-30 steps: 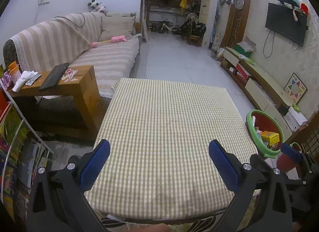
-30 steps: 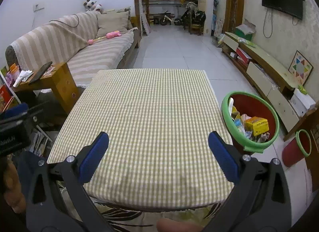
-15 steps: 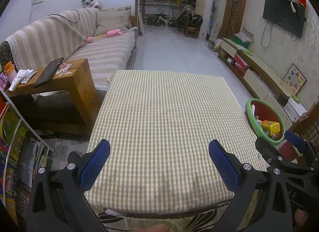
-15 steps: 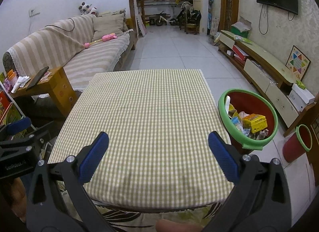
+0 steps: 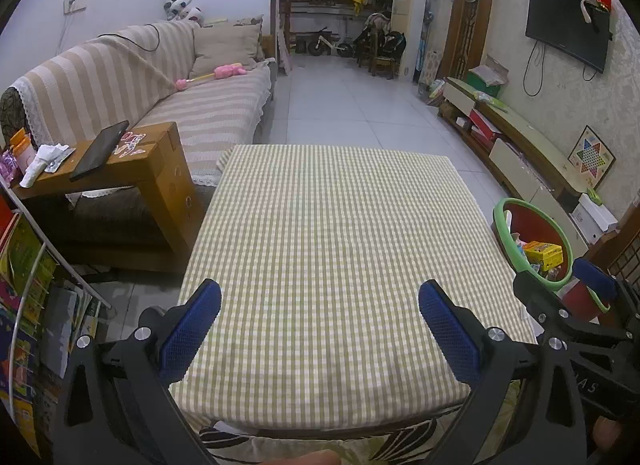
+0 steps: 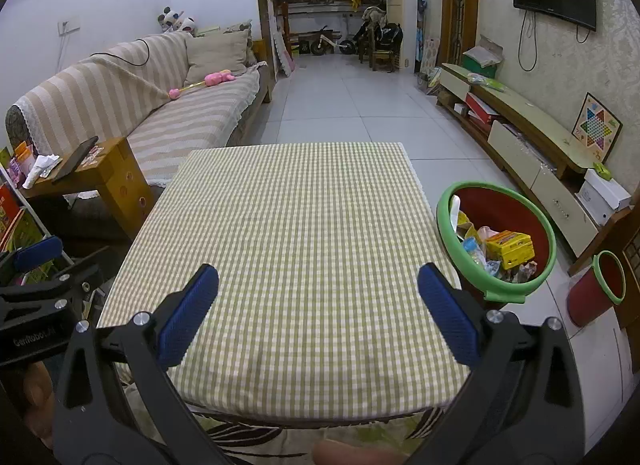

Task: Collect trash

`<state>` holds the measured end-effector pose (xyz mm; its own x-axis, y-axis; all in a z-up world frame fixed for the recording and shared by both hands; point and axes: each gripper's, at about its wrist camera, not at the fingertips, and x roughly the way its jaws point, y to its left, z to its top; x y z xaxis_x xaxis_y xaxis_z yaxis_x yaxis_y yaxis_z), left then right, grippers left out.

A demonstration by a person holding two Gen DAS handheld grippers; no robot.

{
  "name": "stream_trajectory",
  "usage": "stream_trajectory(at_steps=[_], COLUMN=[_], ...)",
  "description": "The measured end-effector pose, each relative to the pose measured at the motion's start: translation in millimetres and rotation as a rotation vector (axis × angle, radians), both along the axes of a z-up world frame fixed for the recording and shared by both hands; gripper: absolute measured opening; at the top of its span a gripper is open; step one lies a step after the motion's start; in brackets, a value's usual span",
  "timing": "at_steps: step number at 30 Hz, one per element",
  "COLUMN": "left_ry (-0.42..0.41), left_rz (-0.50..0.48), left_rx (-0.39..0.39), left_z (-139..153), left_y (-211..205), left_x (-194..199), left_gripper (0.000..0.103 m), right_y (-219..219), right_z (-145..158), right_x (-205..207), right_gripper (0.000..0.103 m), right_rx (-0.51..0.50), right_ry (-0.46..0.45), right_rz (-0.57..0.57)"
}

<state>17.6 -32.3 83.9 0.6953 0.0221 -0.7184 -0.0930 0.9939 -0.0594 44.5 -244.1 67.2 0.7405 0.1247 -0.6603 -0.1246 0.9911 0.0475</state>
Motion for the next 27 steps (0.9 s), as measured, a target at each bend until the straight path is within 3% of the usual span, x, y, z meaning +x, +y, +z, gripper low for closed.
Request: stream_trajectory(at_steps=[15,20,27], left_ry=[-0.003,-0.046,-0.017], left_rz=[-0.003,-0.006,0.014], left_rx=[0.002,0.006,0.015], left_z=[1.8,9.4,7.0], left_y=[0.1,-0.5,2.1], left_x=[0.1,-3.3,1.5], left_gripper=[0.095,0.095,0.095], right_y=[-1.2,-1.1,-1.3], right_z=[0.2,-0.1,-0.3], right_x=[0.5,0.4,0.7], right_gripper=[0.098,0.098,0.098], right_rx=[0.001,0.001,0.001], right_ry=[0.001,0.002,0.002], right_rz=[-0.001,0.000,-0.002])
